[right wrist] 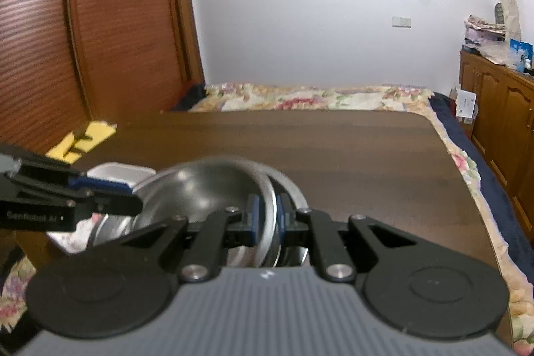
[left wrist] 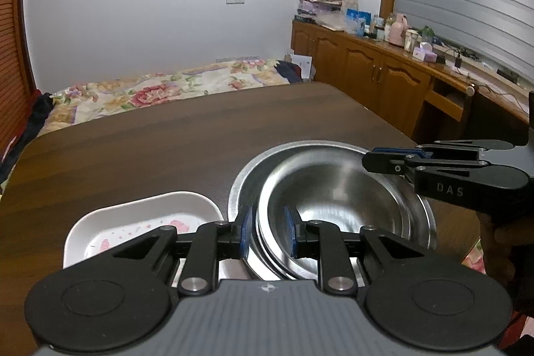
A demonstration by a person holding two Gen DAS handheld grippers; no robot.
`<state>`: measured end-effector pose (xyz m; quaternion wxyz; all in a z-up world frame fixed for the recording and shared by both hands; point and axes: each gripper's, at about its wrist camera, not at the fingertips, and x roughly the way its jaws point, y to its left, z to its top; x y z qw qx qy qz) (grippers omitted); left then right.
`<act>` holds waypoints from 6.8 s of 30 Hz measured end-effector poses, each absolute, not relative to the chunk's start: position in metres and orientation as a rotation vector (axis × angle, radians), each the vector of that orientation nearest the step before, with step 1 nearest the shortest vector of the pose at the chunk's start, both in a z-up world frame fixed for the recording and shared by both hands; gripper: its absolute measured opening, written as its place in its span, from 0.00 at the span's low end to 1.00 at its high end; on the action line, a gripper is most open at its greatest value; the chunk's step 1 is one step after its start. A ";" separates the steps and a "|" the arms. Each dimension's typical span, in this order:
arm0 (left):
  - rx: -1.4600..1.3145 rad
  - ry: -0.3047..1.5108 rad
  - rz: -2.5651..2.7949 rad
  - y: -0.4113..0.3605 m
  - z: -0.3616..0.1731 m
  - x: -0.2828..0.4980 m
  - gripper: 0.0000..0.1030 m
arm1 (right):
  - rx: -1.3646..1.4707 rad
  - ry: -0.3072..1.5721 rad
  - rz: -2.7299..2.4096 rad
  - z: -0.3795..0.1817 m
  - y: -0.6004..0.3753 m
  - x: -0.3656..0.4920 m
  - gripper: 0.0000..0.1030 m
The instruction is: Organize plates and bowls
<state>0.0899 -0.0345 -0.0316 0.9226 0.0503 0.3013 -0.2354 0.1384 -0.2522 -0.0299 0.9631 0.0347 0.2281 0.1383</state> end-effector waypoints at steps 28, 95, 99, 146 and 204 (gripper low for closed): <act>0.030 0.536 -0.431 -0.025 -0.045 0.081 0.63 | 0.111 0.390 0.202 -0.045 -0.263 0.128 0.50; 0.017 0.487 -0.455 -0.040 0.000 0.082 0.32 | 0.290 0.337 0.255 -0.026 -0.282 0.135 0.33; 0.021 0.483 -0.447 -0.037 0.008 0.077 0.32 | 0.288 0.328 0.271 -0.015 -0.281 0.135 0.33; -0.046 0.505 -0.254 0.077 0.016 0.043 0.32 | 0.241 0.390 0.509 0.008 -0.174 0.144 0.30; -0.003 0.554 -0.176 0.077 -0.040 0.076 0.36 | -0.012 0.482 0.485 -0.028 -0.150 0.170 0.48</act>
